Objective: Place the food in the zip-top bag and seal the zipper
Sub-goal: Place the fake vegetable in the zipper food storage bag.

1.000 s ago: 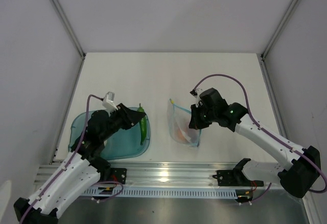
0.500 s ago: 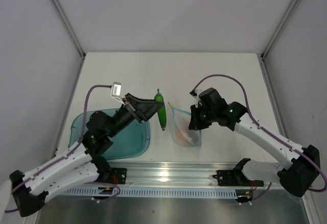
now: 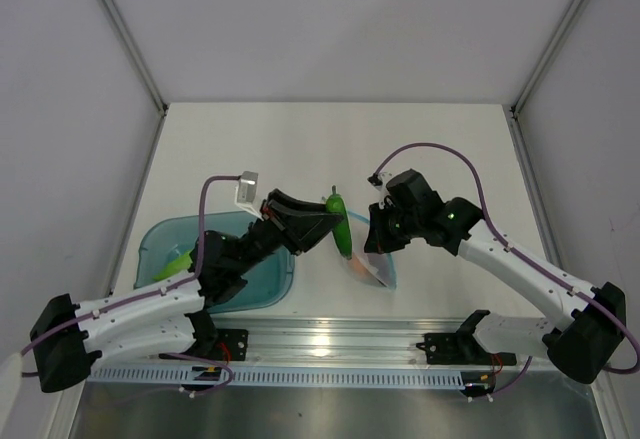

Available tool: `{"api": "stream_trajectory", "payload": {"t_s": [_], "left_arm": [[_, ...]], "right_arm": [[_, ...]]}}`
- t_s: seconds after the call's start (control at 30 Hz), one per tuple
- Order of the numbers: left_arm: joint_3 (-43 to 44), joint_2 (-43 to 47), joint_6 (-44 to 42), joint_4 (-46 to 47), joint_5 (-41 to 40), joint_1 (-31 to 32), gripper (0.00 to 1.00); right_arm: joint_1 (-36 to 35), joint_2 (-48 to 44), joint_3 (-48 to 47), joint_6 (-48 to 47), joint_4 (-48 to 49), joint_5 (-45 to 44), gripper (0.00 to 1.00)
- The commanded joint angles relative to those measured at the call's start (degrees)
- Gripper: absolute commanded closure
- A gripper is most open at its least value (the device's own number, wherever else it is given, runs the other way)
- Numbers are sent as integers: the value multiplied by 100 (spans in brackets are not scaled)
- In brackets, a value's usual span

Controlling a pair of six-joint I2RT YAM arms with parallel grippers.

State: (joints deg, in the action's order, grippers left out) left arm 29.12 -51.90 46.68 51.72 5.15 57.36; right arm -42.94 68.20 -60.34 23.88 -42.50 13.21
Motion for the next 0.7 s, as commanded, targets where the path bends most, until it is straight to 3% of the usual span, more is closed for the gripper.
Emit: {"api": "stream_trajectory", "payload": {"t_s": [0.0, 0.3, 0.67], "left_arm": [[392, 118, -369, 470, 92, 47, 99], [331, -347, -1009, 1119, 794, 47, 100], [199, -1173, -1942, 813, 1813, -32, 100]], "right_arm": [[-48, -35, -66, 64, 119, 67, 100], [-57, -105, -206, 91, 23, 50, 100], [-31, -299, -400, 56, -223, 50, 100]]}}
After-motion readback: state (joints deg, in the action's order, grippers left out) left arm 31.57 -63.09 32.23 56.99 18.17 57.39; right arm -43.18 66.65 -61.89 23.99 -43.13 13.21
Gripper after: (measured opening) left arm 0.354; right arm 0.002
